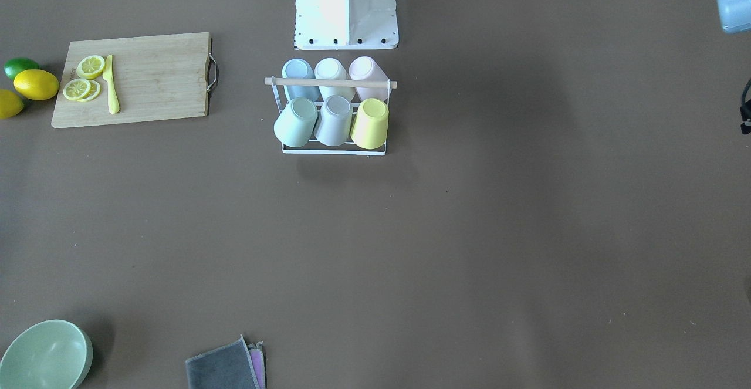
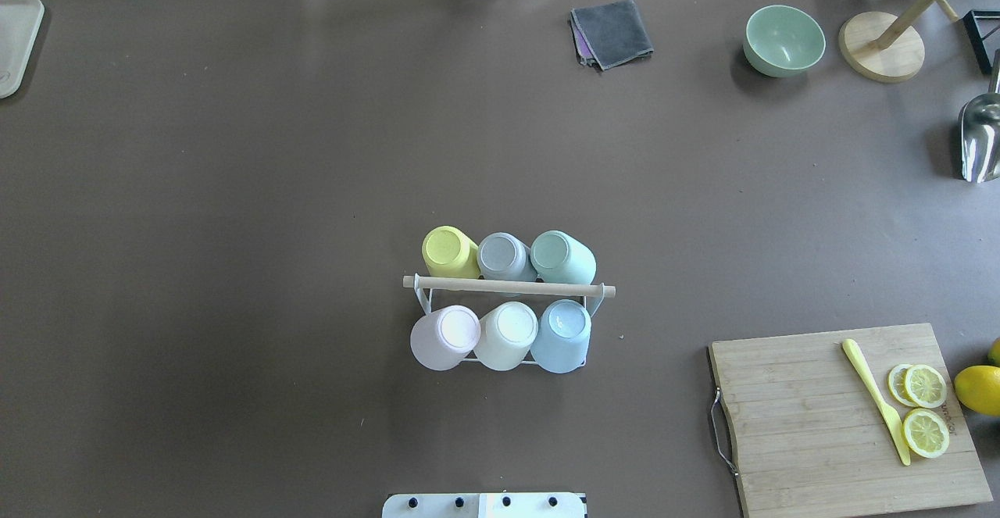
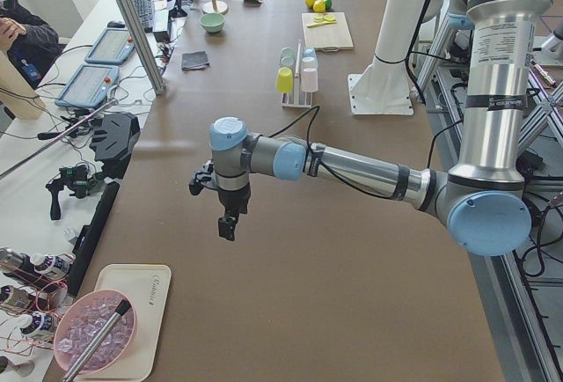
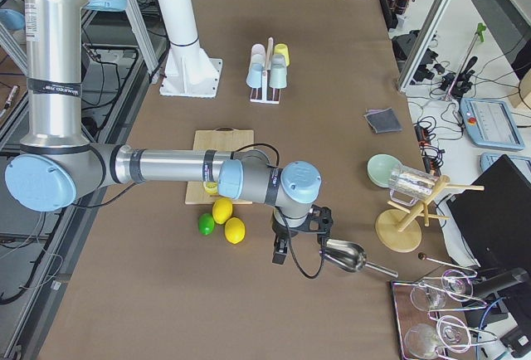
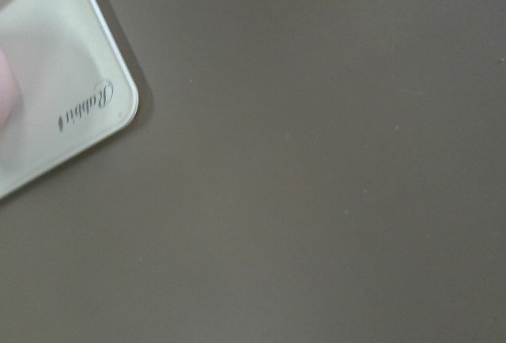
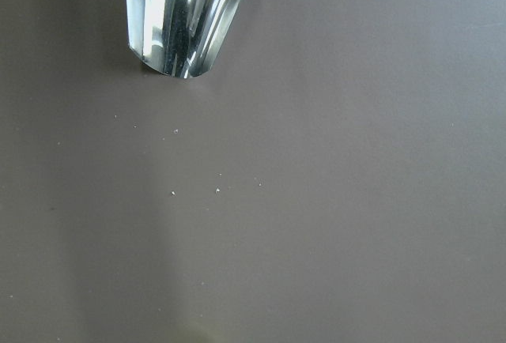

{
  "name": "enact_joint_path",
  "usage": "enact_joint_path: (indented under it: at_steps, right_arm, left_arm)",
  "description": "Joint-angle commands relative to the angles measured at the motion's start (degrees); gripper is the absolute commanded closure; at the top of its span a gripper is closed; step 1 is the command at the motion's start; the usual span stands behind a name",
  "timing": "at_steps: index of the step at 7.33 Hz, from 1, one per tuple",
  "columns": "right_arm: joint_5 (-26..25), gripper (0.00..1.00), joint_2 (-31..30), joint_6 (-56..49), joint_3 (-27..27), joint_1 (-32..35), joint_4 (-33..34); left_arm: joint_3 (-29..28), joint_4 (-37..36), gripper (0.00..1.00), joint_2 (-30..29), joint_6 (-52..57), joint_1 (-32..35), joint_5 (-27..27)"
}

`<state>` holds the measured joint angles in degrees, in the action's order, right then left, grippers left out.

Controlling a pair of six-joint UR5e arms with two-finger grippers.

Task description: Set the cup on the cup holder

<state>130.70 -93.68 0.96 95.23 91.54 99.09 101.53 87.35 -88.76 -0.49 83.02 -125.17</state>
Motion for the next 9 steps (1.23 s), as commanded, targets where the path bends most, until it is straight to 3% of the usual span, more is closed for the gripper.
enact_joint_path:
  at_steps: [1, 6, 7, 9]
  right_arm:
    - [-0.27, 0.0, -0.01, -0.17, -0.04, 0.57, -0.04]
    - [2.27, 0.0, -0.1, 0.1, -0.04, 0.57, -0.48]
    - [3.59, 0.0, -0.01, 0.19, 0.04, 0.57, -0.56]
    - [3.95, 0.0, -0.01, 0.19, -0.39, 0.57, -0.56]
  left_arm:
    - [-0.02, 0.01, 0.02, 5.77, 0.05, 8.0, -6.46]
    - [0.68, 0.97, 0.02, 6.06, 0.31, 9.62, -6.75]
    - [0.16, 4.89, 0.02, 6.4, 3.09, 9.62, -6.75]
    - [-1.07, 4.94, 0.02, 6.58, 12.74, 9.62, -6.75]
